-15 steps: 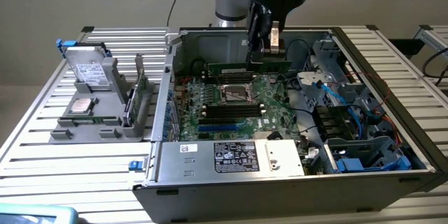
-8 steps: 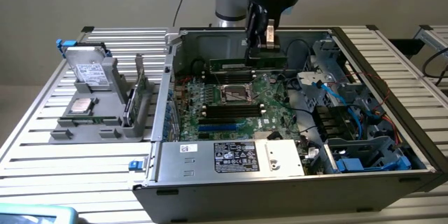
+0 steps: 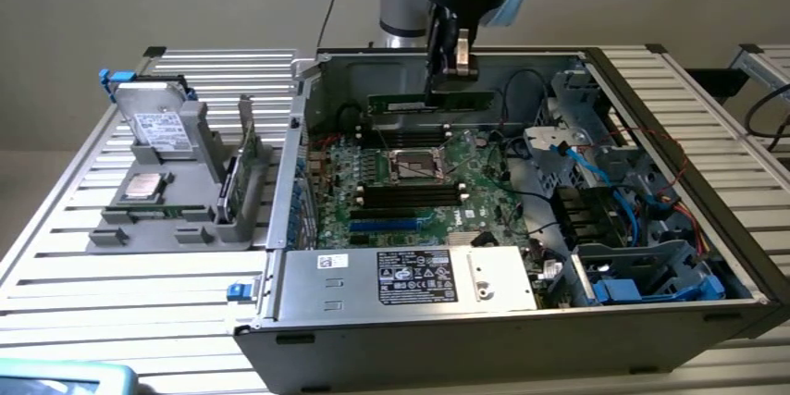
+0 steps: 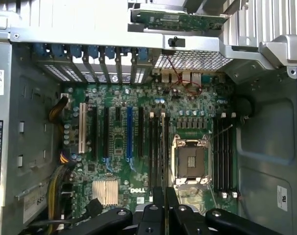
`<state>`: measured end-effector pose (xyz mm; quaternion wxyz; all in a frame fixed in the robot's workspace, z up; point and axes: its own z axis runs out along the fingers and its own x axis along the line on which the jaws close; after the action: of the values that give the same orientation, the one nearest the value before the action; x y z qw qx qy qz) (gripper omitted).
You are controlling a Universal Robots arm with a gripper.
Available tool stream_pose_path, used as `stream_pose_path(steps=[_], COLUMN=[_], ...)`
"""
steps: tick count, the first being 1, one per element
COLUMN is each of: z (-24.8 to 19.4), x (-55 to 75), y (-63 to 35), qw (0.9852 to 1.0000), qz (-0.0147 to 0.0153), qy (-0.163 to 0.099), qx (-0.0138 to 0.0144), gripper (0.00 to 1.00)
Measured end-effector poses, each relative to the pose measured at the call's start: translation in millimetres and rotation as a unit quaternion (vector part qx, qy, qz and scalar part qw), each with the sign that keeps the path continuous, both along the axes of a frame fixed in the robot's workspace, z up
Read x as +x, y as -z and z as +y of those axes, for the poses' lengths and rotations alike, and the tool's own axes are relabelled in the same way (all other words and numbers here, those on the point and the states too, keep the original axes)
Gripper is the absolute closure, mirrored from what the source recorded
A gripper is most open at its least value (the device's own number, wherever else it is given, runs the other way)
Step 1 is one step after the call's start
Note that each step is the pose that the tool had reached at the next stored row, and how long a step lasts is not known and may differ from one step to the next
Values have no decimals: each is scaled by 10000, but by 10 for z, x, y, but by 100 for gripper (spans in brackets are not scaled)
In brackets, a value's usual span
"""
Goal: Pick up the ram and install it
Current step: 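Pick up the ram and move it above insertion slot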
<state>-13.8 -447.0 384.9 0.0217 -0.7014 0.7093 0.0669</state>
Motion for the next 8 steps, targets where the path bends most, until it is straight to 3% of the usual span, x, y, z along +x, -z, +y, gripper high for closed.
stream_pose_path(steps=[4, 8], z=[66, 70], x=[-141, -142], y=[73, 145], qw=[10000, 10000], qz=[-28, -28], qy=[-4, -18], qx=[0, 0], gripper=[86, 86])
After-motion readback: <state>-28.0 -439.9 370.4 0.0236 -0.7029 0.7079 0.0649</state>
